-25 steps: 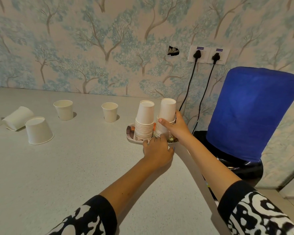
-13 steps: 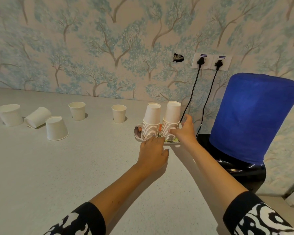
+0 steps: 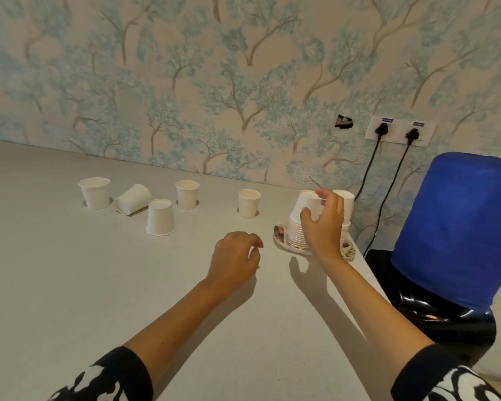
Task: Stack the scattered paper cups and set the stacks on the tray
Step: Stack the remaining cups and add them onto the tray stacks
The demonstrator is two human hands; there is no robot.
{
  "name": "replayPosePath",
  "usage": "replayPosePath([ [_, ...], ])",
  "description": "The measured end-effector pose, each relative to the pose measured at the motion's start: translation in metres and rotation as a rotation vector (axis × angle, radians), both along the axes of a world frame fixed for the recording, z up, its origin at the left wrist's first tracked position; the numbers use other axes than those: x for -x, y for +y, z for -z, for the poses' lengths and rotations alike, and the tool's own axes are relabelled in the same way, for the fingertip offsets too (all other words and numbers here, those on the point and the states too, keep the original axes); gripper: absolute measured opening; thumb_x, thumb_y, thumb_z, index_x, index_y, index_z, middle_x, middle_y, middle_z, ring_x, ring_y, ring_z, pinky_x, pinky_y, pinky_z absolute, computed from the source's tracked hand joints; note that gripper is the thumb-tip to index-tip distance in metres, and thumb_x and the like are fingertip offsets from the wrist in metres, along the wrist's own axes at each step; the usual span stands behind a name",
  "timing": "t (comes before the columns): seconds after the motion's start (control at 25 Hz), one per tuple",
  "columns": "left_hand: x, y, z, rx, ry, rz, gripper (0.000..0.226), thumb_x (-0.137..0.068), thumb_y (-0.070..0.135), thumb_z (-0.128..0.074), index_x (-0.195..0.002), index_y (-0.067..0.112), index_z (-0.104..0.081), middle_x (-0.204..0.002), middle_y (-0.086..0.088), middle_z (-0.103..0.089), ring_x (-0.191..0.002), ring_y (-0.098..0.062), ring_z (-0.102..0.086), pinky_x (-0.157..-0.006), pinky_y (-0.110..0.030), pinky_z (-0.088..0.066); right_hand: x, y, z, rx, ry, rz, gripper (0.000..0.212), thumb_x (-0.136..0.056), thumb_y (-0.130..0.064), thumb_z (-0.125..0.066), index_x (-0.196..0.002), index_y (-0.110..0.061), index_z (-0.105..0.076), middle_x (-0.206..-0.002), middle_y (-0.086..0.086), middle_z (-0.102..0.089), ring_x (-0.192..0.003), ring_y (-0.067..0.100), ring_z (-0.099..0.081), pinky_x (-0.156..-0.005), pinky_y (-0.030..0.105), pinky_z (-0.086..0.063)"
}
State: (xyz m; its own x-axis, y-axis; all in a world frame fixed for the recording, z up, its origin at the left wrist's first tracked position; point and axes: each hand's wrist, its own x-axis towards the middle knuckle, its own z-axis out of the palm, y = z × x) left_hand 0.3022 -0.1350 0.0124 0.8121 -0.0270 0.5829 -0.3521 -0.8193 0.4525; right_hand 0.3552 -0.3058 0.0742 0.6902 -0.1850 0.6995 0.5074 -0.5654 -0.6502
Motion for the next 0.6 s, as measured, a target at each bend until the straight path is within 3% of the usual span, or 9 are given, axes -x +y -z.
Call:
replayPosePath([
  [0.2,-0.002,0.111,-0.005,-0.006,-0.036,-0.124,0.023,-0.088,0.014,-0.056,-0.109,0.016,-0.065,-0.117,-0.002,-0.064,-0.111,-0.023,-0.054,-0.090,-0.036,-0.043,-0.004,0.082,0.004,0.035,0.111,-0.139,0.044,-0.080,-0.006,-0.064,-0.121,-0.011,-0.048,-0.123,0.009,-0.050,-0.108,0.023,-0.050,-0.090,0.034,-0.044],
  [0.36,-0.010,0.199,-0.012,-0.006,-0.068,-0.211,0.024,-0.084,0.005,-0.056,-0.105,0.010,-0.066,-0.113,-0.009,-0.064,-0.101,-0.030,-0.056,-0.080,-0.041,-0.048,-0.012,0.156,0.013,0.135,0.235,-0.258,0.050,-0.082,-0.014,-0.068,-0.126,-0.016,-0.045,-0.122,0.008,-0.046,-0.107,0.021,-0.049,-0.091,0.037,-0.044],
  [0.48,-0.016,0.265,-0.012,0.030,-0.074,-0.278,0.026,-0.083,-0.002,-0.052,-0.102,0.007,-0.067,-0.110,-0.013,-0.065,-0.095,-0.033,-0.056,-0.075,-0.044,-0.050,-0.017,0.210,0.024,0.250,0.348,-0.364,0.061,-0.083,-0.024,-0.068,-0.136,-0.031,-0.038,-0.131,0.006,-0.040,-0.119,0.021,-0.044,-0.100,0.037,-0.038],
  [0.6,-0.026,0.328,-0.005,0.011,-0.041,-0.376,0.030,-0.086,0.003,-0.054,-0.114,0.006,-0.063,-0.121,-0.018,-0.058,-0.101,-0.039,-0.054,-0.080,-0.048,-0.049,-0.023,0.257,0.036,0.408,0.401,-0.370,0.069,-0.084,-0.030,-0.067,-0.141,-0.040,-0.030,-0.140,0.005,-0.032,-0.127,0.029,-0.036,-0.108,0.045,-0.029],
])
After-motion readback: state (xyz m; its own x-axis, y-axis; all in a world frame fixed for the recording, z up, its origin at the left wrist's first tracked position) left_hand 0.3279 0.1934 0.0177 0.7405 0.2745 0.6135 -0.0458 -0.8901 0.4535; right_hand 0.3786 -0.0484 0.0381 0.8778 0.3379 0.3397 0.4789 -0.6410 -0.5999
